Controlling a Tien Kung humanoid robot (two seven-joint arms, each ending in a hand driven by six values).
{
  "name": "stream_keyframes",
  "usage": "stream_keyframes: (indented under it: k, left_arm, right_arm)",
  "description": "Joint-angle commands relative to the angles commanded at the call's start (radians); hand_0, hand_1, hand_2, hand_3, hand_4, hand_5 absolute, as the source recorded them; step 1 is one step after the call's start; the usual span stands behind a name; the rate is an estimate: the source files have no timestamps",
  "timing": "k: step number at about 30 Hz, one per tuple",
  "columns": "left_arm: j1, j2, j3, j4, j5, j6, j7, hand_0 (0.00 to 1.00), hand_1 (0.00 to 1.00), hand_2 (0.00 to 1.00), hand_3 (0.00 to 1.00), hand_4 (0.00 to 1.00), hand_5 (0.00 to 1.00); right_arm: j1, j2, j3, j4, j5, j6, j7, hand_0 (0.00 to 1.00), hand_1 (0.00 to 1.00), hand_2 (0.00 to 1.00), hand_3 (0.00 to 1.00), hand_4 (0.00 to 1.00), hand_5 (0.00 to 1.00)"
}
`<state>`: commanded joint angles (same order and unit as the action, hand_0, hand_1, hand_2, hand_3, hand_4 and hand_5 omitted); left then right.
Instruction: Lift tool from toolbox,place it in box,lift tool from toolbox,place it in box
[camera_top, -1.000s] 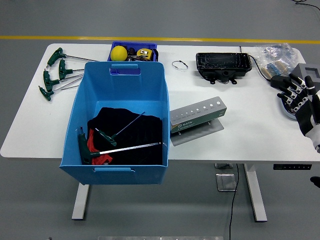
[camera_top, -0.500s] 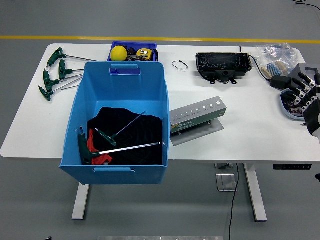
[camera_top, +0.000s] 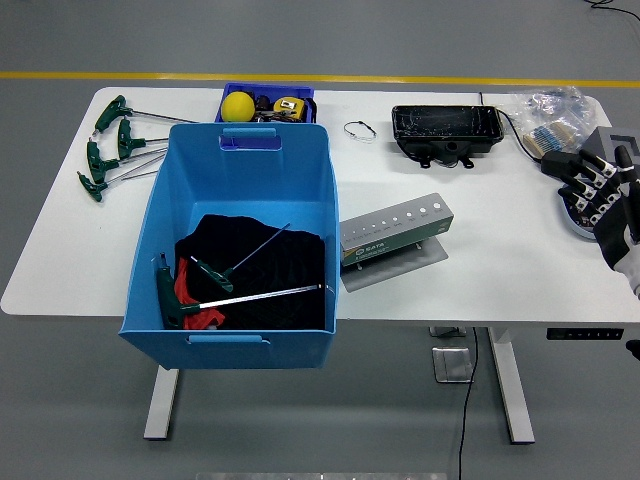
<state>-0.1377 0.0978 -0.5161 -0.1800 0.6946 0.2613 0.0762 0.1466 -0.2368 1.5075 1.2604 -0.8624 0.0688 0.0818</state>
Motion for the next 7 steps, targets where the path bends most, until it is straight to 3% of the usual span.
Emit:
stream_keyframes:
  k: [7]
  left_arm:
    - [0.002, -0.001, 0.008, 0.0, -0.014, -0.003, -0.004, 0.76, 0.777, 0.776, 0.658, 0.683, 0.658]
  right_arm:
    - [0.008, 0.024, 0.018, 0.0, -0.007, -0.011, 0.01, 0.791, 0.759, 0.794, 0.784, 0.998, 0.917]
